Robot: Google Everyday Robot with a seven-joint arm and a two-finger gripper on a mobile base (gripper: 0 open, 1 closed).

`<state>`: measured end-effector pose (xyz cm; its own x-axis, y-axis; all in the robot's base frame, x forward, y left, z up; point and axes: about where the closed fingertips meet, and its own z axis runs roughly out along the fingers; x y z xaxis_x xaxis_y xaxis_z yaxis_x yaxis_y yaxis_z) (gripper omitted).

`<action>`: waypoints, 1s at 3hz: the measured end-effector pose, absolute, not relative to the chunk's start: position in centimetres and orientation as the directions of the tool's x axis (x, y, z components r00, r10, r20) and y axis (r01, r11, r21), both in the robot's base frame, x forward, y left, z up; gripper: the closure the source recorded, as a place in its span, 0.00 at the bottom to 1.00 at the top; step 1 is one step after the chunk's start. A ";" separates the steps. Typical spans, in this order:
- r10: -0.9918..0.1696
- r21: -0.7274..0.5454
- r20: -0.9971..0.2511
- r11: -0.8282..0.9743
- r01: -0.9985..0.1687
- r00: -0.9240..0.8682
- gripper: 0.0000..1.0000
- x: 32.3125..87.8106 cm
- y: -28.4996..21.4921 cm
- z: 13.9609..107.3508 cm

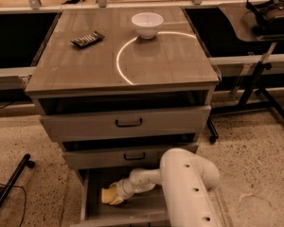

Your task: Pick sponge from bottom drawer and place on counter

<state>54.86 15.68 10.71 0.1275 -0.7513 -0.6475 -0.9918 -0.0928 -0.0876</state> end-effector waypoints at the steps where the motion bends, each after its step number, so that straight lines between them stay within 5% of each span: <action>1: -0.716 -0.133 -0.678 -0.101 -0.986 0.165 0.89 54.6 14.2 14.8; 2: -0.663 -0.171 -0.723 -0.104 -0.980 0.197 1.00 54.2 11.8 18.8; 3: -0.606 -0.195 -0.763 -0.119 -0.974 0.227 1.00 53.4 8.3 22.5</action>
Offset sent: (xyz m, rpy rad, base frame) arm -0.0088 -0.0801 0.1370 0.2182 -0.1159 0.0360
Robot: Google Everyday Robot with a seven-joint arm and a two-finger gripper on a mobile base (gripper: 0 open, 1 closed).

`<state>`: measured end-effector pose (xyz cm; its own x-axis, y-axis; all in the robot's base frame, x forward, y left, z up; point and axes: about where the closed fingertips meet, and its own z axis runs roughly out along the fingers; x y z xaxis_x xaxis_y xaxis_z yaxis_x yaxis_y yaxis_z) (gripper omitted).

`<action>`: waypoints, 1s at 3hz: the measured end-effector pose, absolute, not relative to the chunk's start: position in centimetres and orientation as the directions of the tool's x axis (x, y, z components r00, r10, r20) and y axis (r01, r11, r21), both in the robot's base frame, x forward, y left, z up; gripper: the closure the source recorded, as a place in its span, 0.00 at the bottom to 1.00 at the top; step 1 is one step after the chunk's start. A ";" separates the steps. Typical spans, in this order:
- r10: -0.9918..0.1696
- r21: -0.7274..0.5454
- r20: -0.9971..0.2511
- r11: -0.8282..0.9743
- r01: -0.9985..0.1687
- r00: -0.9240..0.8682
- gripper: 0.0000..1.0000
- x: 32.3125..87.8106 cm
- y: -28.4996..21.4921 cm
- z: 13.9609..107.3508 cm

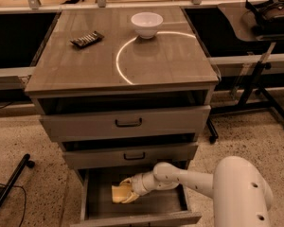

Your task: Pick sponge from bottom drawer and place on counter

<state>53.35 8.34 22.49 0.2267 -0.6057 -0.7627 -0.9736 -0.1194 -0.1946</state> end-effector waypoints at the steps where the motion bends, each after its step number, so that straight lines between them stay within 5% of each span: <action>1: -0.606 -0.195 -0.763 -0.119 -0.974 0.227 1.00 53.4 8.3 22.5; 3: -0.637 -0.219 -0.709 -0.208 -0.953 0.302 1.00 51.1 7.3 27.7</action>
Offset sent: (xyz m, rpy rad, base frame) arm -0.0257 -0.0167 0.0452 -0.0952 0.0023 0.1074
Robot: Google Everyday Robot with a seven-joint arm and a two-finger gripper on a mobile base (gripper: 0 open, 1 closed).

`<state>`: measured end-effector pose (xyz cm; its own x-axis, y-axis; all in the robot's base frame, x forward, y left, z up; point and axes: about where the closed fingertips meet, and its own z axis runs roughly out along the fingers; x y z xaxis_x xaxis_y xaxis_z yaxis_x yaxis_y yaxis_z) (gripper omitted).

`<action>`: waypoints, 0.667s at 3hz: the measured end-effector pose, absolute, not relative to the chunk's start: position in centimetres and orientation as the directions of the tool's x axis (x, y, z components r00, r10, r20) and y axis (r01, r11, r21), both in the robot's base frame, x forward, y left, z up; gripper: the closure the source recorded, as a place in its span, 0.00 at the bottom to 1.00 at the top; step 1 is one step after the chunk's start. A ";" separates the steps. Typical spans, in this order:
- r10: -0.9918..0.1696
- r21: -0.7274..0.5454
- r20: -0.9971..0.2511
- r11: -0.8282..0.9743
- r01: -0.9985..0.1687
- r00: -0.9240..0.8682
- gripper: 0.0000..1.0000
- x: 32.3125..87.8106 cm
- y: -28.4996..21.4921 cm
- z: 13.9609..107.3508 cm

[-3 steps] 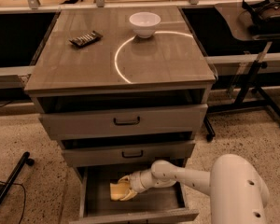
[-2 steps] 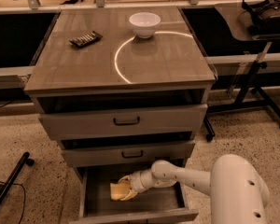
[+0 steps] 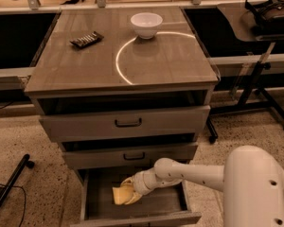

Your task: Pick sponge from bottom drawer and place on counter

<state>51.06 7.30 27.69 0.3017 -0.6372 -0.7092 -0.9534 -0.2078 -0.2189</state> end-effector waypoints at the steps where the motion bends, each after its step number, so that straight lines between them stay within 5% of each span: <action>1: -0.642 -0.280 -0.674 -0.234 -0.931 0.365 1.00 49.6 6.5 32.3; 2: -0.621 -0.337 -0.666 -0.244 -0.909 0.413 1.00 48.9 5.7 36.3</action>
Offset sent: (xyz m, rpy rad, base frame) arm -0.0301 -0.0366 0.1523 0.0646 -0.2216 0.0662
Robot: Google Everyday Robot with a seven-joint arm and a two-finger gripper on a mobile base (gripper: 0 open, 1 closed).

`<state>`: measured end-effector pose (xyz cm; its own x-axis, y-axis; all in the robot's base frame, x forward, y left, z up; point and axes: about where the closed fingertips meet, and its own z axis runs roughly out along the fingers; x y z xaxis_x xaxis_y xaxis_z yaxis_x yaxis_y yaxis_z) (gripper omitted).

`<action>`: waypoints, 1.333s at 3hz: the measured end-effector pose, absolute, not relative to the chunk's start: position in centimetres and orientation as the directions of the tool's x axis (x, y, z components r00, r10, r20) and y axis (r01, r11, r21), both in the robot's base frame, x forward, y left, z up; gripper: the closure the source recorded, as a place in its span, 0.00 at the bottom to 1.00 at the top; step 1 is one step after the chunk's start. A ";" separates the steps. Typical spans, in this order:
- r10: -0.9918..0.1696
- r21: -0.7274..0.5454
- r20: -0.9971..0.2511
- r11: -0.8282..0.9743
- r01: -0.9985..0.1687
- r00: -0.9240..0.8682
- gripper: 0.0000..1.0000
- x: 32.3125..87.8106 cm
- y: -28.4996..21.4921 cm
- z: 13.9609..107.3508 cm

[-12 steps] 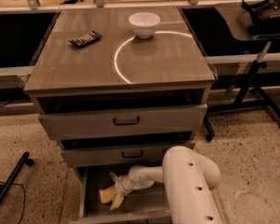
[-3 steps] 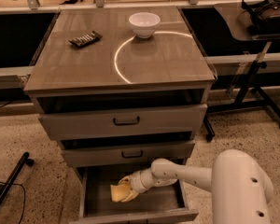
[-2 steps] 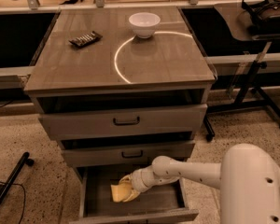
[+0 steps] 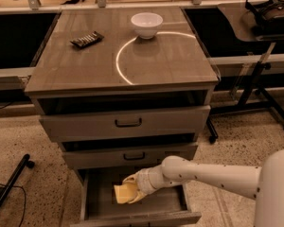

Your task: Pick sponge from bottom drawer and place on counter

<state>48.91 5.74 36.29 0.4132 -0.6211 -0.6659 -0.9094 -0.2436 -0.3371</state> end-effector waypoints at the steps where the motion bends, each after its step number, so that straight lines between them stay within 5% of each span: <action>1: -0.583 -0.392 -0.661 -0.268 -0.880 0.472 1.00 48.3 5.0 40.6; 4: -0.577 -0.369 -0.664 -0.300 -0.880 0.476 1.00 46.7 7.1 48.7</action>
Offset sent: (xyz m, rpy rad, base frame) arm -0.0056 -0.0058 0.0380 0.0274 -0.0459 0.0360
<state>46.69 7.09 48.68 0.4757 -0.5775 -0.6635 -0.8795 -0.3000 -0.3694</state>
